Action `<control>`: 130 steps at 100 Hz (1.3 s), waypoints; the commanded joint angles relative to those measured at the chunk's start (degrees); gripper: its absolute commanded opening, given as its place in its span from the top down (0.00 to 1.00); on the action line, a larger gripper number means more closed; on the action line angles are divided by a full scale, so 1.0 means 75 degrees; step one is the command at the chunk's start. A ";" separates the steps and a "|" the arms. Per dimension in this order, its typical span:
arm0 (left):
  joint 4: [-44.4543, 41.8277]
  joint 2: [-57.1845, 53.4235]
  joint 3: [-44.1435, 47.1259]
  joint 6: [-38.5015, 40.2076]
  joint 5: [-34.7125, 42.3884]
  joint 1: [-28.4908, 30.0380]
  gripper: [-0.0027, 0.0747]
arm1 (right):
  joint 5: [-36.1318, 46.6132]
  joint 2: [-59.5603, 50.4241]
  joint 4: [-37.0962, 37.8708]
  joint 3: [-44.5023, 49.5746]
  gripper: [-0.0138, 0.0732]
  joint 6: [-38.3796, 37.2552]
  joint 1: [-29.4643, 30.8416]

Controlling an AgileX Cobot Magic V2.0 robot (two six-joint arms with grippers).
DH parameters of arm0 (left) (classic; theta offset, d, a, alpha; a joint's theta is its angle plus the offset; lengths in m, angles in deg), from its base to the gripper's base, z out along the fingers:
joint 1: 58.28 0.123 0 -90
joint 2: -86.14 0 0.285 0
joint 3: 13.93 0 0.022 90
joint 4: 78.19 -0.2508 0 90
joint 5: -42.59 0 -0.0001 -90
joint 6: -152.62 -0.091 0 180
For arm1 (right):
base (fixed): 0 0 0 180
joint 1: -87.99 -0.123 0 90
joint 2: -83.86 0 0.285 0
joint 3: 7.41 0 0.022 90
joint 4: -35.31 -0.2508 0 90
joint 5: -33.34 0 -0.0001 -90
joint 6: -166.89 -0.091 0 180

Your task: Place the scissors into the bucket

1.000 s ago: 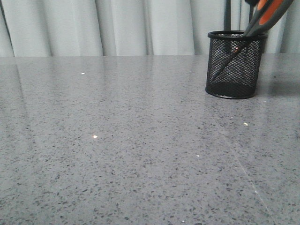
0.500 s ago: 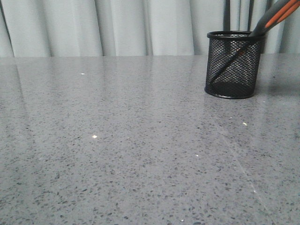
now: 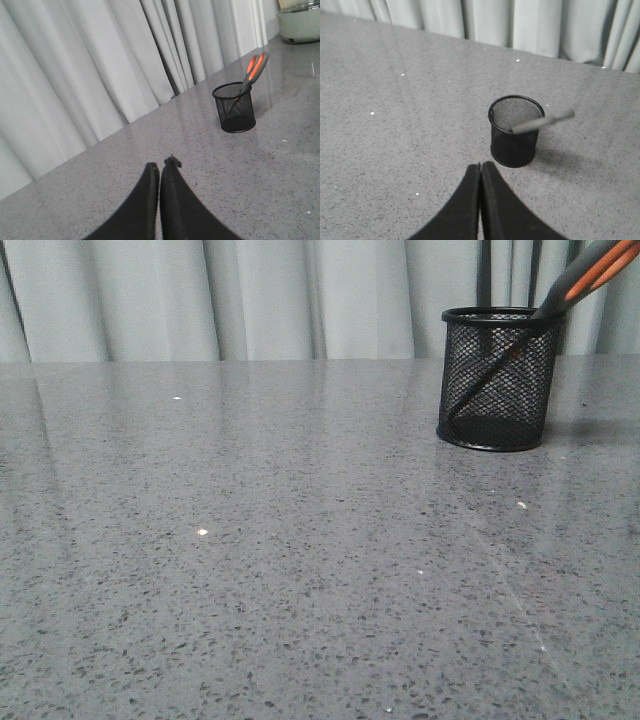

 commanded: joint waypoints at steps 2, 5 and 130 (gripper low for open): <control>-0.0027 -0.0135 0.0472 0.0099 0.1073 -0.0022 0.99 | 0.1528 -0.1247 -0.0100 0.1305 0.89 0.0089 -0.0007; 0.0011 -0.0170 0.0624 0.0099 0.1087 -0.0022 0.99 | 0.1687 -0.1735 -0.0100 0.1644 0.89 0.0089 -0.0007; 0.0487 -0.0676 0.2305 0.0099 0.2198 0.1296 0.99 | 0.1609 -0.3809 -0.0103 0.2802 0.89 0.0089 -0.0007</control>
